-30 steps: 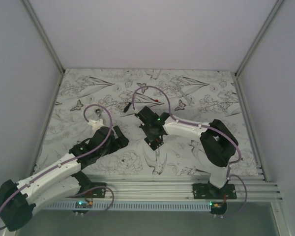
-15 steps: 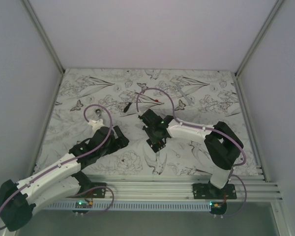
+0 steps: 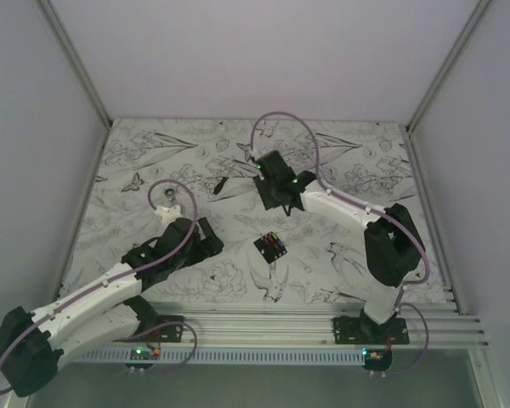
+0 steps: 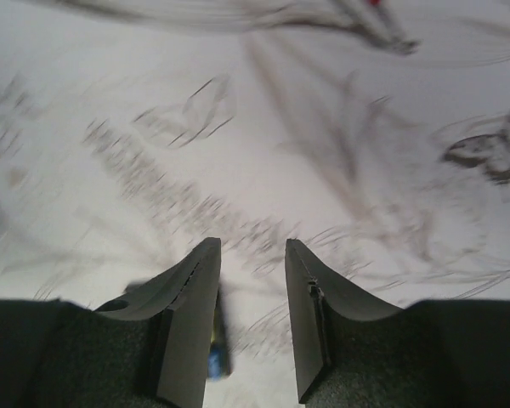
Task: Snap on the fuse box
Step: Install the fuse at the fuse box base, then pick up the fuse from the center of the board.
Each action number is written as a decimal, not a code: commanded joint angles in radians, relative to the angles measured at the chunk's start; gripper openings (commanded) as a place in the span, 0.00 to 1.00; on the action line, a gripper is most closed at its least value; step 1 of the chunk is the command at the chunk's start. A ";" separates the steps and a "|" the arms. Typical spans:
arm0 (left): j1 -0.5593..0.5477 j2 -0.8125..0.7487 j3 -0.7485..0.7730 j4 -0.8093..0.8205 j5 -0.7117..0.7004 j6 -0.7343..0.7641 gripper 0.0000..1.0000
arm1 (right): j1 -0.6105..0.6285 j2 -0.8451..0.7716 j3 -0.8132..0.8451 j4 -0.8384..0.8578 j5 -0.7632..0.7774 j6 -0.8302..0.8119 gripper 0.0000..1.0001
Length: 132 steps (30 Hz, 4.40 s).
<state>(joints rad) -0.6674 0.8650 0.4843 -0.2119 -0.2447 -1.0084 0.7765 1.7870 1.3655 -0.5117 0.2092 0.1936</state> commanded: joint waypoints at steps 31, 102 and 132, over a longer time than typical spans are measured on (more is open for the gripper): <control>0.035 0.052 0.041 -0.029 0.004 0.050 1.00 | -0.208 0.610 0.528 0.198 0.201 0.099 0.40; 0.032 0.210 0.165 -0.008 0.157 0.090 1.00 | -0.124 0.070 -0.238 0.375 0.184 0.242 0.47; 0.033 0.203 0.156 -0.008 0.161 0.087 1.00 | -0.177 0.100 -0.227 0.258 0.001 0.092 0.45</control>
<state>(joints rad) -0.6395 1.0798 0.6514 -0.2104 -0.0944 -0.9298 0.6117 1.8595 1.1027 -0.2161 0.2943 0.3447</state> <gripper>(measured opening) 0.997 0.462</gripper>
